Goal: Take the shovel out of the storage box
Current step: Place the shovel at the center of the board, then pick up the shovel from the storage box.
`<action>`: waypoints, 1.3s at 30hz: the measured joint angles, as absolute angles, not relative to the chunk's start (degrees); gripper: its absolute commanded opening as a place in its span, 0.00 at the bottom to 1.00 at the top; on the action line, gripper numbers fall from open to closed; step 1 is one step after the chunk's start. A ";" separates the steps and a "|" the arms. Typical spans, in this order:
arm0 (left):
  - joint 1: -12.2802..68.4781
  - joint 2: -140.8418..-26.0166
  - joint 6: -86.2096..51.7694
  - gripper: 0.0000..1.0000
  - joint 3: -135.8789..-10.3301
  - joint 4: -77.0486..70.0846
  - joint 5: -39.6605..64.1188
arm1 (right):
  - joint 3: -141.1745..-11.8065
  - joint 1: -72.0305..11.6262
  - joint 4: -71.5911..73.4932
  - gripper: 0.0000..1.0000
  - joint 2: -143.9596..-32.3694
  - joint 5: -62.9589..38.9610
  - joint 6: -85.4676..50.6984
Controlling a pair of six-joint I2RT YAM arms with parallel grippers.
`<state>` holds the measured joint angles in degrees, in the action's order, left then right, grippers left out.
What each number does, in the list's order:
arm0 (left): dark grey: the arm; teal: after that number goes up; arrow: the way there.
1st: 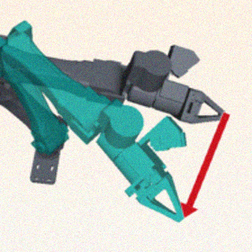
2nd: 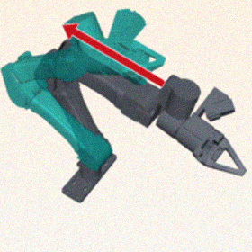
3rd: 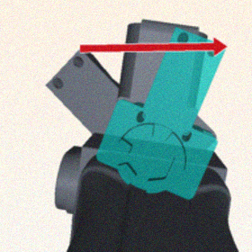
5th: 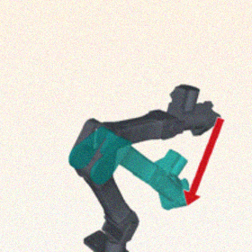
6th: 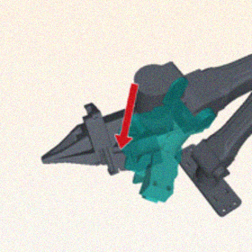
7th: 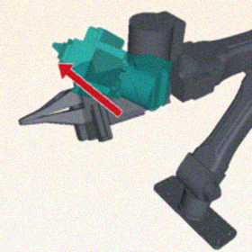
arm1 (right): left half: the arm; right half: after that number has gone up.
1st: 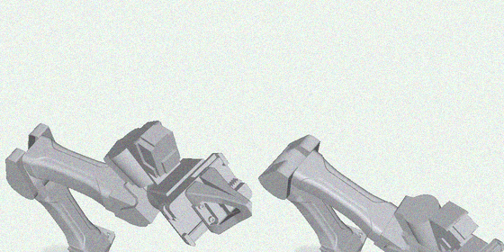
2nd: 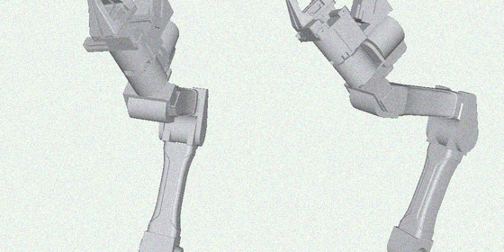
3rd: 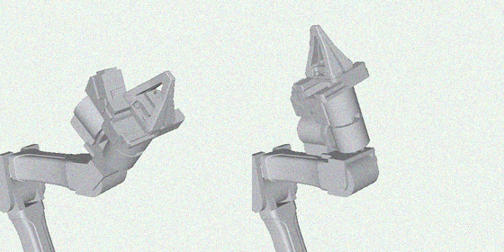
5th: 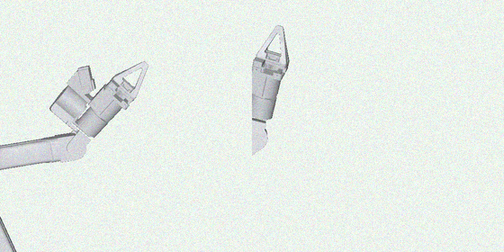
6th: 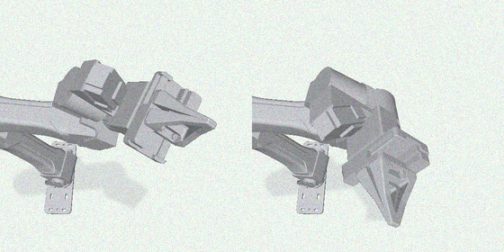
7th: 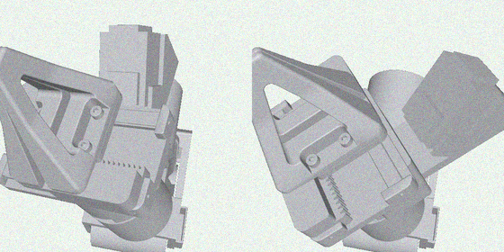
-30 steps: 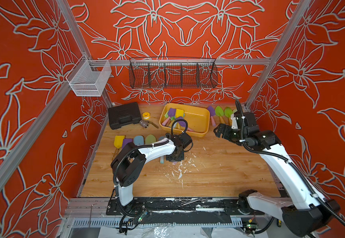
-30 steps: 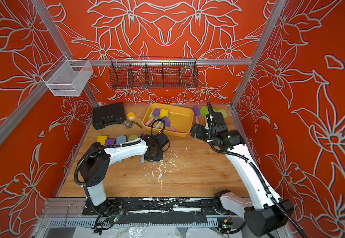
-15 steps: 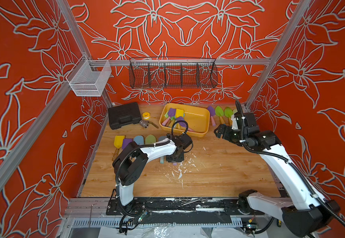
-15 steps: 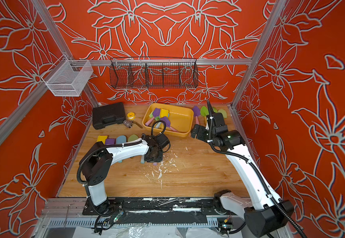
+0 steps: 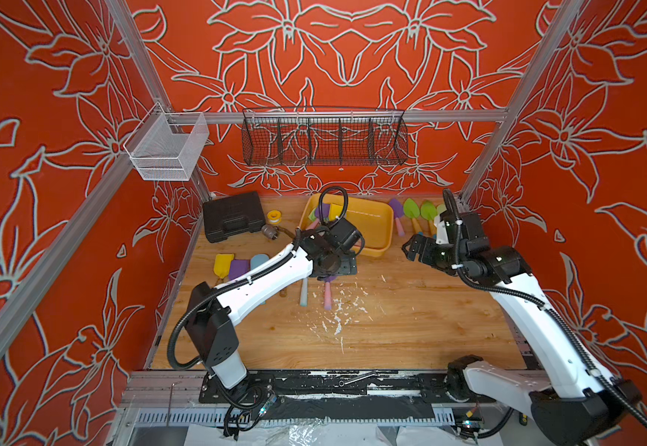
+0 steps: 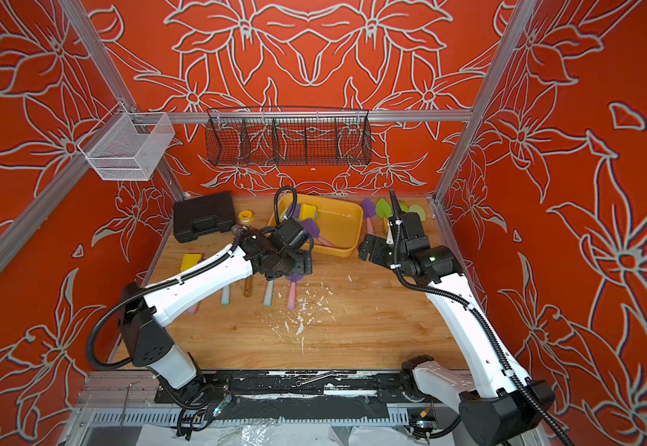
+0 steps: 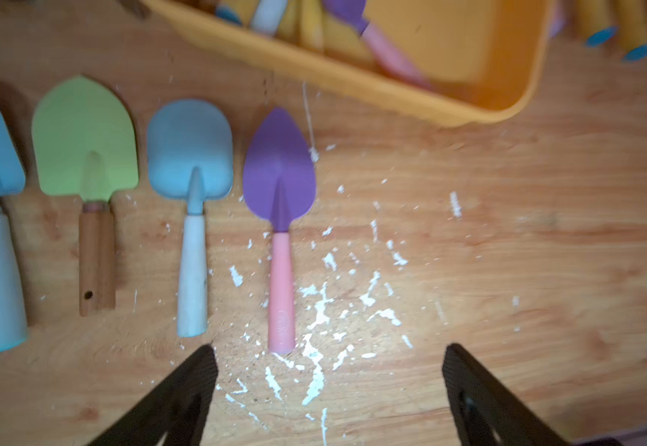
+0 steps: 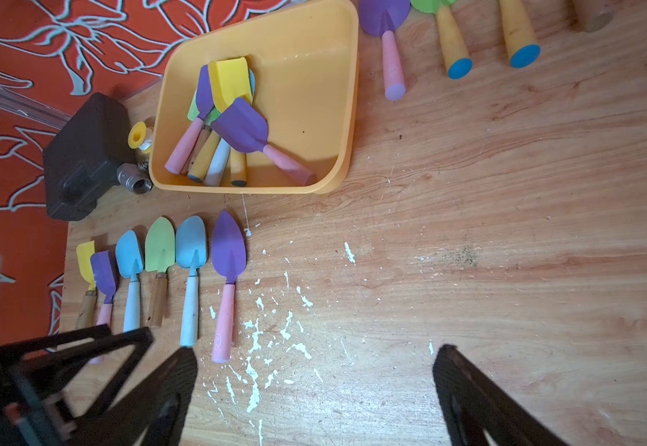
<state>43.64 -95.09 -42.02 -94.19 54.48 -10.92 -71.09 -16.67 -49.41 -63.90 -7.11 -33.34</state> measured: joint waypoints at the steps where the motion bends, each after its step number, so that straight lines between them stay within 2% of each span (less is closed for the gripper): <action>1: 42.70 -95.13 -40.86 0.90 -96.88 55.16 -10.68 | -71.11 -16.62 -49.41 0.98 -64.07 -7.62 -33.19; 10: 33.52 -104.77 -31.16 0.84 -112.29 60.80 -9.76 | -71.57 -16.62 -49.30 0.97 -67.64 -12.23 -32.82; 17: 29.98 -115.46 -27.81 0.81 -119.90 62.19 -7.31 | -71.72 -16.62 -47.72 0.83 -69.97 -15.81 -32.03; 20: 29.61 -117.25 -27.14 0.81 -120.86 62.00 -6.50 | -73.56 -16.62 -46.92 0.75 -74.65 -18.26 -31.88; 24: 29.56 -117.27 -26.83 0.81 -121.30 61.82 -6.04 | -77.08 -16.91 -44.82 0.69 -82.37 -20.97 -31.07; 30: 29.56 -112.66 -26.04 0.84 -117.40 59.72 -5.32 | -88.66 -18.76 -44.31 0.62 -96.42 -22.52 -26.98; 39: 29.56 -92.20 -24.14 0.92 -110.85 55.64 -6.28 | -106.52 -22.68 -45.87 0.57 -118.34 -20.58 -20.71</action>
